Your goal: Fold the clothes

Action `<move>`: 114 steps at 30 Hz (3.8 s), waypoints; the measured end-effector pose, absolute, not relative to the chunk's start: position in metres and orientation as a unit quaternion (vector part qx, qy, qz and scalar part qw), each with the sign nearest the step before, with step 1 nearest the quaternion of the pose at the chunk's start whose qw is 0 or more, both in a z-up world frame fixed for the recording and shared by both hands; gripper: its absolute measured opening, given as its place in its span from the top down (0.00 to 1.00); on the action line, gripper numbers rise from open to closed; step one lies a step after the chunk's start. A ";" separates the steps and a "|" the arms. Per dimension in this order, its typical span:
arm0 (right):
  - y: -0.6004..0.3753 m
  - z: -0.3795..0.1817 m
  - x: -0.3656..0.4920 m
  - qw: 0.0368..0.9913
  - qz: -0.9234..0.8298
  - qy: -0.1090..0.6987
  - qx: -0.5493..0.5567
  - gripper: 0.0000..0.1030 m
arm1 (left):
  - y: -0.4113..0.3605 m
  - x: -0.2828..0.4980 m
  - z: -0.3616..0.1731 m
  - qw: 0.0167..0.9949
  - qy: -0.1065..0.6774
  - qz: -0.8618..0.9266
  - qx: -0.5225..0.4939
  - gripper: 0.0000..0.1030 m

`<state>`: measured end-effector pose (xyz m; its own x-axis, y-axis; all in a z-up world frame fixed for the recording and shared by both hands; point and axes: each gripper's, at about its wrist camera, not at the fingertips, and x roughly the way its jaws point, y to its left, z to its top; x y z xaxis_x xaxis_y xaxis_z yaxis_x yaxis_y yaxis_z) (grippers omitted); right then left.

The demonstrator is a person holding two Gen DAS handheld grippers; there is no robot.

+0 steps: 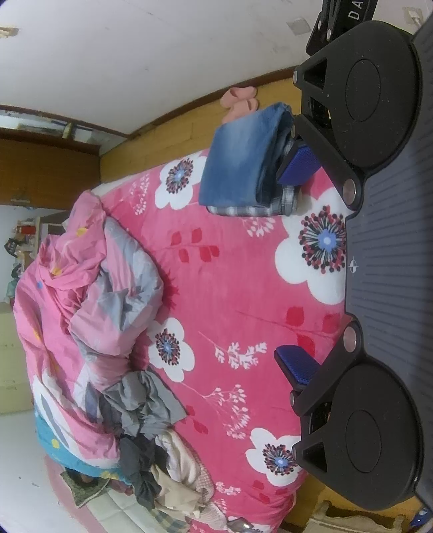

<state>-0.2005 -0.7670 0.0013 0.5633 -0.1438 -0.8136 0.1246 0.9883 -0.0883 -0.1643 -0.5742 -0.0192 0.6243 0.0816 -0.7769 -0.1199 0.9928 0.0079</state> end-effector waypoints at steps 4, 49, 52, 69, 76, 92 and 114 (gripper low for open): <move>-0.767 0.001 -0.198 0.884 -0.075 0.461 -0.012 0.01 | -0.575 -0.163 -0.019 0.902 0.428 0.054 -0.017 0.00; -0.761 -0.001 -0.196 0.884 -0.075 0.461 -0.009 0.01 | -0.570 -0.165 -0.021 0.901 0.431 0.043 -0.003 0.00; -0.760 -0.001 -0.198 0.884 -0.076 0.461 -0.008 0.01 | -0.570 -0.166 -0.022 0.902 0.430 0.041 -0.001 0.00; -0.760 -0.003 -0.205 0.880 -0.082 0.468 0.000 0.01 | -0.572 -0.169 -0.025 0.899 0.437 0.033 0.003 0.00; -0.769 -0.005 -0.206 0.874 -0.091 0.477 -0.003 0.01 | -0.582 -0.169 -0.031 0.891 0.452 0.028 0.006 0.00; -0.818 -0.012 -0.215 0.857 -0.147 0.493 -0.004 0.01 | -0.638 -0.166 -0.040 0.881 0.471 -0.031 0.014 0.00; -0.840 -0.010 -0.232 0.857 -0.172 0.486 0.012 0.01 | -0.662 -0.174 -0.038 0.883 0.466 -0.054 0.026 0.00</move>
<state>-0.2324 -0.8398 -0.0097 0.4685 -0.2830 -0.8370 0.3068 0.9405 -0.1462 -0.1742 -0.6616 -0.0385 0.5593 -0.0707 -0.8259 0.1187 0.9929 -0.0046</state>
